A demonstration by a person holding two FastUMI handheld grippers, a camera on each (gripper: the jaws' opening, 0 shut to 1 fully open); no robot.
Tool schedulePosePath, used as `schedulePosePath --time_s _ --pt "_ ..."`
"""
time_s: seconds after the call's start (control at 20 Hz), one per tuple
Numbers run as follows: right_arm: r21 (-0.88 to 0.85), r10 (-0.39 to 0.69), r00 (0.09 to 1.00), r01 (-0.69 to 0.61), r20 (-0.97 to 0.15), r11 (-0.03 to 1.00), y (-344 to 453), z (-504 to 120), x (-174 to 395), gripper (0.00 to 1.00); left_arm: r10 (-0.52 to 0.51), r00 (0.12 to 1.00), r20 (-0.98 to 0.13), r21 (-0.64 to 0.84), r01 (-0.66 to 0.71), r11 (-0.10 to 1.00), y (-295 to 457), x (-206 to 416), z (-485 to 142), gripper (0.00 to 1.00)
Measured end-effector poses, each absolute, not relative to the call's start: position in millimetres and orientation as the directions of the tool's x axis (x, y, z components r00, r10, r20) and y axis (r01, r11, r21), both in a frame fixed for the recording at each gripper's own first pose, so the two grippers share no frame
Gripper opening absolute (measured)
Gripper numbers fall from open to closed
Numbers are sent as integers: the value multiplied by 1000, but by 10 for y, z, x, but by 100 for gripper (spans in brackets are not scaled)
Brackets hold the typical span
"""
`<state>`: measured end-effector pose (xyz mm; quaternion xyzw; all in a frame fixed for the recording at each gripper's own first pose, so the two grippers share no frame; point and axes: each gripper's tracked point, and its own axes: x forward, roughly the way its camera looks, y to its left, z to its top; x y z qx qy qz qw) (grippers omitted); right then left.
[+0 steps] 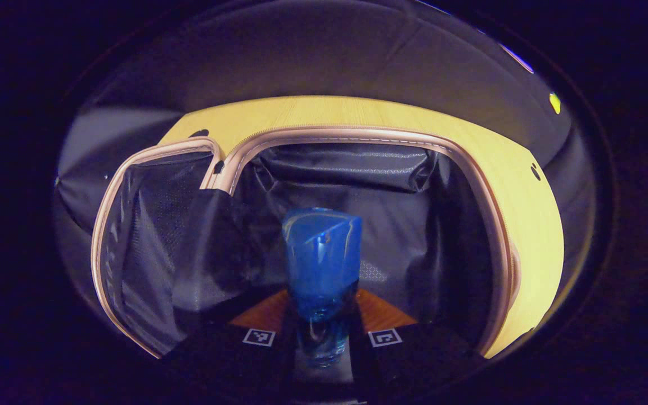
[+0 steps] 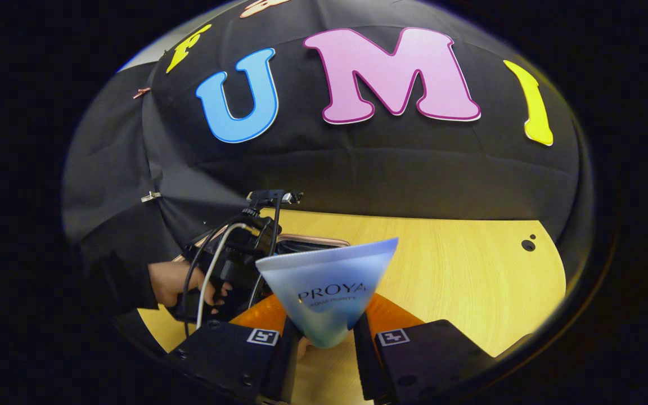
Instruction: First open the suitcase, pack the skin care products into it, and then close the suitcase.
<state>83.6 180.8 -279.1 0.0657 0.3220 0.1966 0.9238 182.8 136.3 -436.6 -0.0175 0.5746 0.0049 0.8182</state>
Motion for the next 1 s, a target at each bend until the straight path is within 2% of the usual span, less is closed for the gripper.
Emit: schedulePosePath --time_s 0.05,0.15,0.3,0.4,0.45,0.55,0.6,0.65,0.7,0.75,0.9,1.0 --pt "247 401 716 -316 -571 916 1800 -2799 840 48 -23 313 -949 -29 -14 999 1350 1798 -4361 45" --pt "247 397 712 -311 -579 918 1790 -2821 829 48 -16 289 -957 -18 -5 1000 1316 1817 -4315 45" --pt "255 405 698 -315 -591 914 1821 -2857 785 48 19 288 -957 16 -13 1000 1323 1737 -4285 48" --pt "254 408 688 -320 -600 913 1882 -2862 782 48 33 307 -951 18 -54 998 1360 1671 -4259 54" --pt "255 411 685 -322 -601 912 1913 -2852 798 48 47 330 -943 22 -79 997 1409 1649 -4188 54" --pt "260 417 681 -327 -602 909 1990 -2812 855 48 65 452 -890 11 -122 993 1516 1685 -3868 60" --pt "262 421 678 -330 -602 907 2044 -2798 892 48 91 512 -854 15 -151 988 1607 1651 -3624 70" --pt "268 423 674 -329 -605 906 2101 -2775 938 48 126 570 -812 22 -185 982 1724 1603 -3328 96" --pt "275 425 669 -324 -610 905 2177 -2785 973 48 183 611 -770 51 -226 973 1925 1515 -3105 100" --pt "283 429 654 -323 -622 903 2273 -2823 997 48 228 647 -727 63 -268 961 2078 1424 -2882 99" --pt "264 421 590 -337 -689 904 2652 -3132 1051 48 252 723 -644 10 -320 947 2431 1030 -2372 98" --pt "233 381 533 -325 -756 917 2860 -3477 1046 48 299 738 -605 49 -340 939 2665 708 -2156 98"
